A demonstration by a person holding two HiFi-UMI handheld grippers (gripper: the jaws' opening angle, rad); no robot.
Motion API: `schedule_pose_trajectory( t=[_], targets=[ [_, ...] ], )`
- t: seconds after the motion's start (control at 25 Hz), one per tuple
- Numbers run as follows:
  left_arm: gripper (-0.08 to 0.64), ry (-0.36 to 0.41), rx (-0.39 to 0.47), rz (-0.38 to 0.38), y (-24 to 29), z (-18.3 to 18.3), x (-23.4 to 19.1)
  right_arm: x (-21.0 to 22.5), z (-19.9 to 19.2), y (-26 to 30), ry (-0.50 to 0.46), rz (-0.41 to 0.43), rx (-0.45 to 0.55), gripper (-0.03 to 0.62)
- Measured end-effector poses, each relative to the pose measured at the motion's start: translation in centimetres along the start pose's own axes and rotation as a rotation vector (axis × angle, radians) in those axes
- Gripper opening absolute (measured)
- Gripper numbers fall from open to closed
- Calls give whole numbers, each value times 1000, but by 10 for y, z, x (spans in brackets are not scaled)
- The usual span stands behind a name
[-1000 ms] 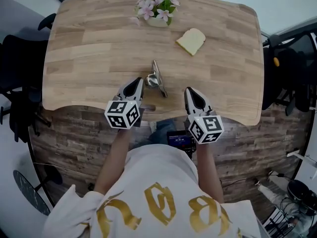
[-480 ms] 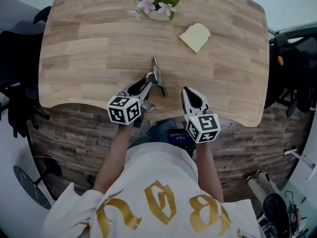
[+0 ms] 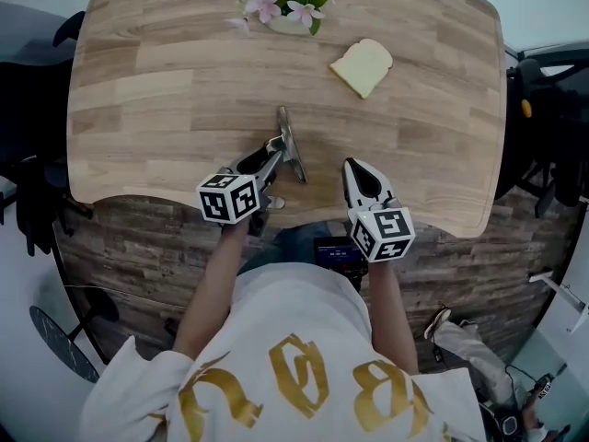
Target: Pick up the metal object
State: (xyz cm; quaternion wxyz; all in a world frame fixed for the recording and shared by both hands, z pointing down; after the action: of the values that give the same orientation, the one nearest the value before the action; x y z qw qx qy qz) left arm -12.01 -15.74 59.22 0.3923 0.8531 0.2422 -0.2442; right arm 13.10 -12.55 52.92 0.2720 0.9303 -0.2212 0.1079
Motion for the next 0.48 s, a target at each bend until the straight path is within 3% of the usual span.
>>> schedule_pose_trajectory(
  t=[0.24, 0.48],
  targets=[
    [51, -84, -2, -42, 6, -2, 4, 11, -1, 3, 12, -13, -13, 11],
    [34, -158, 4, -43, 7, 0, 0, 8, 3, 1, 20, -1, 3, 11]
  ],
)
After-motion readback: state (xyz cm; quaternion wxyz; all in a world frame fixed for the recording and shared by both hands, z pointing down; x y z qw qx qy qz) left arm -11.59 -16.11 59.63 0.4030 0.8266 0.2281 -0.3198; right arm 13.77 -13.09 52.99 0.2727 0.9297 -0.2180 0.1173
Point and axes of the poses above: the fingertips, and each gripper's own axes: y forward along the fingers, x to its right, z out of its top, the point moved 9 cm from there along -y, backward along the fingers, and after that the axes turned 5 degrees about x, right-handed, at the moved point
